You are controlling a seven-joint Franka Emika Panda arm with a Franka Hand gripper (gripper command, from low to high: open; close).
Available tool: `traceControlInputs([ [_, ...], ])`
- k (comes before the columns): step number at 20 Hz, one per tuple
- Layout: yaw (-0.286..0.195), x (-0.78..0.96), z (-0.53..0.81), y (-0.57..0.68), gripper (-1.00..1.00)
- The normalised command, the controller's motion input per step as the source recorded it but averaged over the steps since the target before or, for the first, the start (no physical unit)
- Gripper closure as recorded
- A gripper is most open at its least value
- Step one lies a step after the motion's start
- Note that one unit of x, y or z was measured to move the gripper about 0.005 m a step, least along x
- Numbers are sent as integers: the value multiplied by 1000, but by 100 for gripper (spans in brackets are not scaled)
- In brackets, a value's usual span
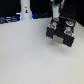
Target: Open the kcup holder, insert the kcup into the holder, and close the kcup holder
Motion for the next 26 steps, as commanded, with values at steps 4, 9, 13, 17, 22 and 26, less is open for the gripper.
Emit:
traceControlInputs([
  [4, 8, 147, -3, 190, 100],
  [9, 2, 143, -2, 102, 100],
  [13, -4, 340, 89, 252, 100],
  [17, 0, 109, 34, 177, 100],
  [22, 0, 334, 215, 518, 100],
  [26, 0, 346, 169, 508, 100],
])
